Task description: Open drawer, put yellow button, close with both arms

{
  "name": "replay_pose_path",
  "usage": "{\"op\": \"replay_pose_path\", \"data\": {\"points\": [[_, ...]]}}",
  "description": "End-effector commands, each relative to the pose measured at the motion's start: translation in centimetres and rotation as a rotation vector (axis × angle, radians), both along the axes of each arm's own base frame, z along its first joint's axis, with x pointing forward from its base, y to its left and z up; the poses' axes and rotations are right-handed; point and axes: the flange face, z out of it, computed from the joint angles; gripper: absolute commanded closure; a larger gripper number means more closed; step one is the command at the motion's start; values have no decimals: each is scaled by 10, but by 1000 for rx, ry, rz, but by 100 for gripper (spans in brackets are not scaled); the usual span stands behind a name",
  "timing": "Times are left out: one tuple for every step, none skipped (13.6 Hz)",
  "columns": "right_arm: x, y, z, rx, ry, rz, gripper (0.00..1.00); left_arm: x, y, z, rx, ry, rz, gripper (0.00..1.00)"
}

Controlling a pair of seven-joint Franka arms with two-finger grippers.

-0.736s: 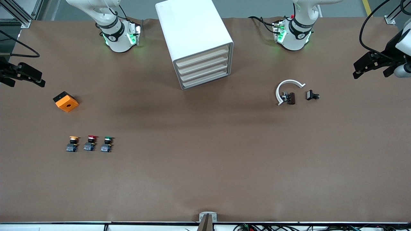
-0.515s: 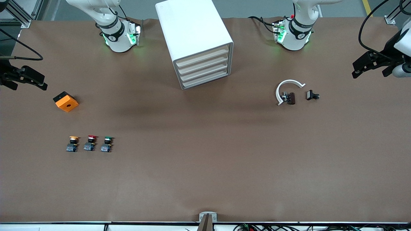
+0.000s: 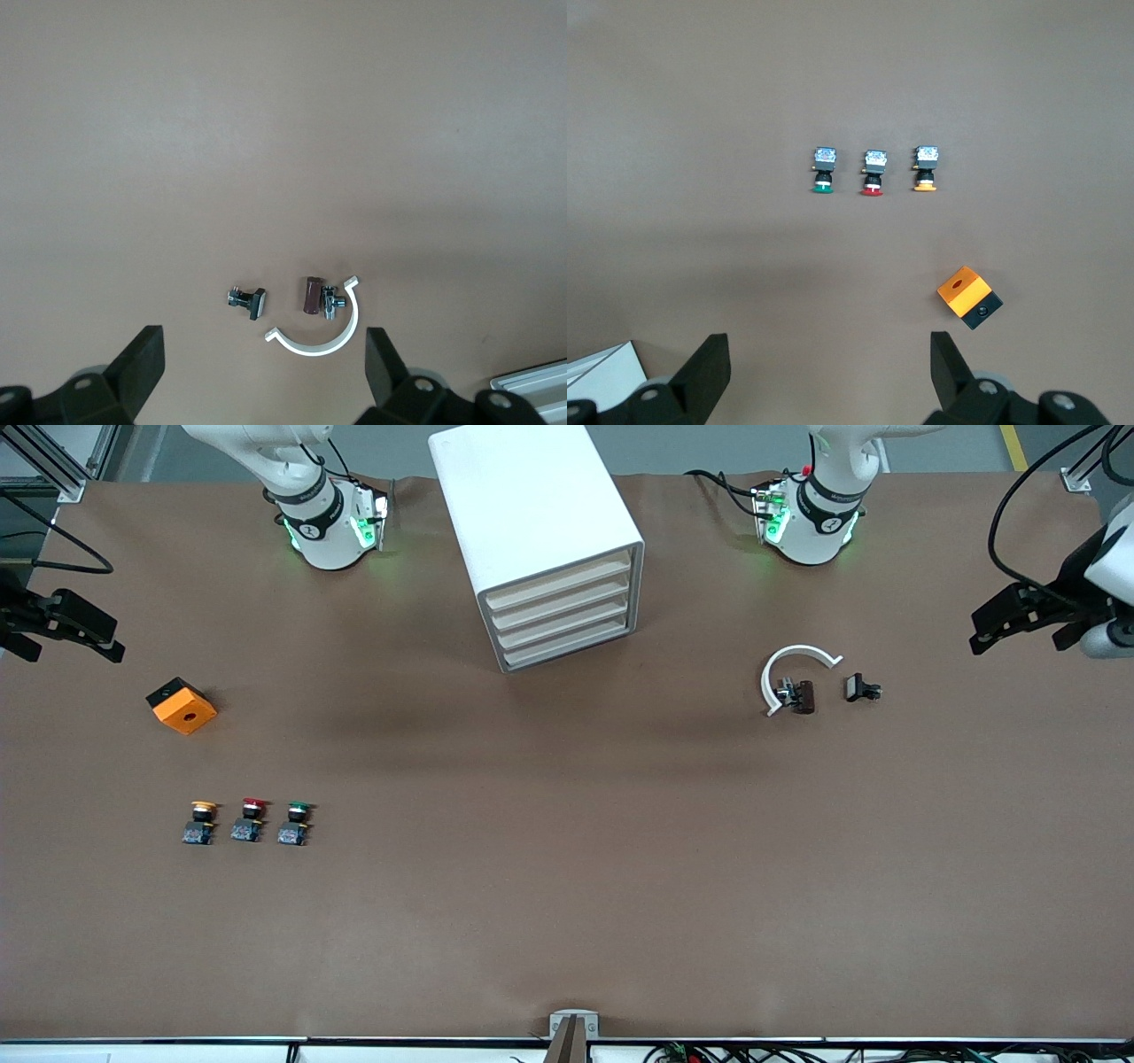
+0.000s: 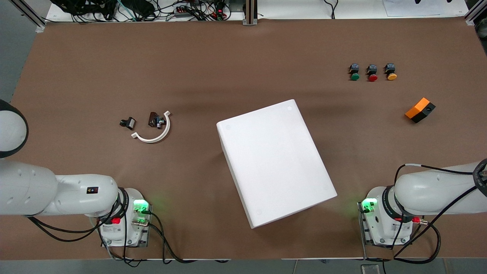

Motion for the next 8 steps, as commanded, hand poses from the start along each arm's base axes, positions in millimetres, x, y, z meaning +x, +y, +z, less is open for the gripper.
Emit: {"op": "replay_pose_path", "data": {"points": [[-5, -2, 3, 5, -5, 0, 0, 17, -18, -9, -37, 30, -67, 0], [-5, -2, 2, 5, -4, 0, 0, 21, -31, -19, -43, 48, -102, 0], [-5, -2, 2, 5, -2, 2, 0, 26, -36, -27, -50, 56, -111, 0], [-5, -2, 2, 5, -2, 0, 0, 32, -44, -36, -62, 63, -120, 0], [-5, -2, 2, 3, -1, 0, 0, 36, -56, -41, -94, 63, -127, 0], [-5, -2, 3, 3, -2, 1, 0, 39, -64, -47, -137, 68, -118, 0], [-7, -8, 4, -9, 7, -6, 0, 44, -70, -55, -201, 77, -106, 0], [-10, -19, 6, -5, 19, -29, 0, 49, -76, -66, -261, 99, -91, 0]]}}
